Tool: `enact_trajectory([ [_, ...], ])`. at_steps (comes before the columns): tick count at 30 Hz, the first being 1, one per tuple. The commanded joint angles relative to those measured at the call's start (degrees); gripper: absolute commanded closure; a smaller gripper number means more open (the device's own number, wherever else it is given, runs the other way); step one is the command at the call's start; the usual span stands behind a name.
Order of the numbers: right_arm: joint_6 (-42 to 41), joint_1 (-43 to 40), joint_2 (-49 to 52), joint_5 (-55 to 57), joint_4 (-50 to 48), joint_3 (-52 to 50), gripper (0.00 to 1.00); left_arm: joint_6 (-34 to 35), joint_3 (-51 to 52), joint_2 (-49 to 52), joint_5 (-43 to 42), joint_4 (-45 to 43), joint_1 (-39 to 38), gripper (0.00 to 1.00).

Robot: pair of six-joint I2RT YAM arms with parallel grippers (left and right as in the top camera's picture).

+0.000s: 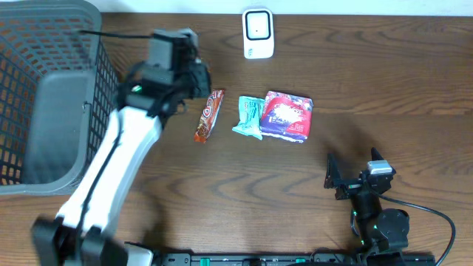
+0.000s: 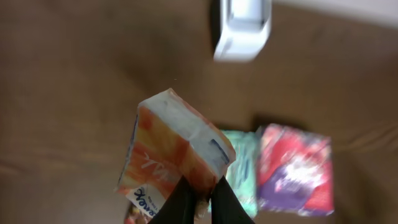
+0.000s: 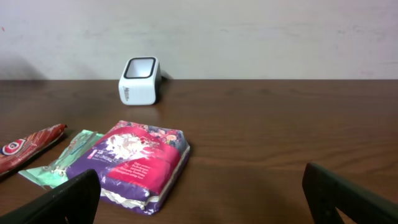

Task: Scan the item barcode
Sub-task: 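Carry the tissue pack to the table and release it beside the TOP bar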

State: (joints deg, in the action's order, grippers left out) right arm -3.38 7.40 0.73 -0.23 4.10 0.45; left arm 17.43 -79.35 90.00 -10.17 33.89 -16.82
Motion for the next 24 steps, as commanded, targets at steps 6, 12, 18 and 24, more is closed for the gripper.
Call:
enact_trajectory([
  [6,0.3,0.1,-0.2,-0.1,0.2,-0.2,0.01,1.6,0.1,11.2,0.1,2.1,-6.1,0.92],
  [12,0.3,0.1,-0.1,-0.1,0.2,-0.2,0.01,1.5,0.1,13.8,0.2,1.8,-9.1,0.65],
  [18,0.3,0.1,-0.1,-0.1,0.2,-0.2,0.01,1.2,0.0,13.7,0.4,1.4,-8.5,0.26],
  [24,0.3,0.1,-0.1,-0.1,0.2,-0.2,0.01,0.0,-0.1,11.3,0.6,2.3,-5.4,0.18],
])
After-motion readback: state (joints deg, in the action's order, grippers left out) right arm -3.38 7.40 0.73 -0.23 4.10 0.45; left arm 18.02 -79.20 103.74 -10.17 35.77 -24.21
